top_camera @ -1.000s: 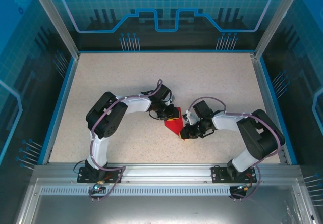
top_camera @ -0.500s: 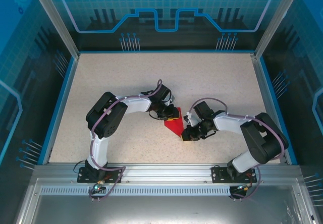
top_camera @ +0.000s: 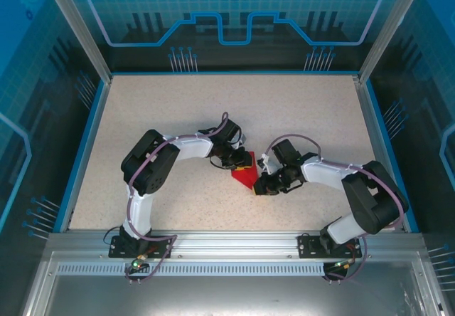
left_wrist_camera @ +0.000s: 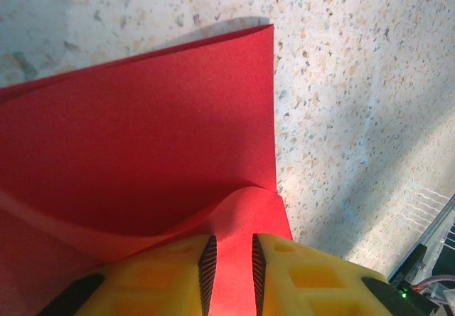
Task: Fold a paper plane with a square sheet of paper (fold left side to right side)
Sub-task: Fourth fold the wing at the center of the table.
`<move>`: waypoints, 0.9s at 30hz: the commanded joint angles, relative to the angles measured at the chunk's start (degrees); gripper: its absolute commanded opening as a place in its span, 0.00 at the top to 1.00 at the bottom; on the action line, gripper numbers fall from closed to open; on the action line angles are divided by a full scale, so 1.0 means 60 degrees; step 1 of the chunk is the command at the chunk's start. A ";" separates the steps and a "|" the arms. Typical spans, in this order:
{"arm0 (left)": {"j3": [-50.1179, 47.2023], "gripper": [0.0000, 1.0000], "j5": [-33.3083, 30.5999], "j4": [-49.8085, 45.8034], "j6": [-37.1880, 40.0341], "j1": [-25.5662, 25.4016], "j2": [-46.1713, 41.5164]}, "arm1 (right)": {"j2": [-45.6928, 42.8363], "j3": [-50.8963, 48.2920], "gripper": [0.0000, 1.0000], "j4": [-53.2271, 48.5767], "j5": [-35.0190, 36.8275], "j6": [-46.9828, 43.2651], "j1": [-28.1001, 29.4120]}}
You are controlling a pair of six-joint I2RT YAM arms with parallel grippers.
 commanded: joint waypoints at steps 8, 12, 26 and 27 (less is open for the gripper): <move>-0.0426 0.75 -0.0906 -0.0967 0.0267 0.0204 0.0260 | 0.0638 0.0028 0.85 -0.0064 -0.0087 0.0102 0.0007; -0.0466 0.74 -0.0928 -0.0975 0.0267 0.0212 0.0240 | 0.1124 -0.0087 0.86 0.0056 -0.0053 0.0113 -0.0011; -0.0462 0.74 -0.0921 -0.0975 0.0268 0.0210 0.0211 | -0.0551 -0.0268 0.87 -0.0221 -0.0311 0.0056 -0.0176; -0.0450 0.75 -0.0920 -0.0975 0.0268 0.0212 0.0203 | -0.0754 -0.0181 0.87 -0.0278 -0.0444 0.0037 -0.0233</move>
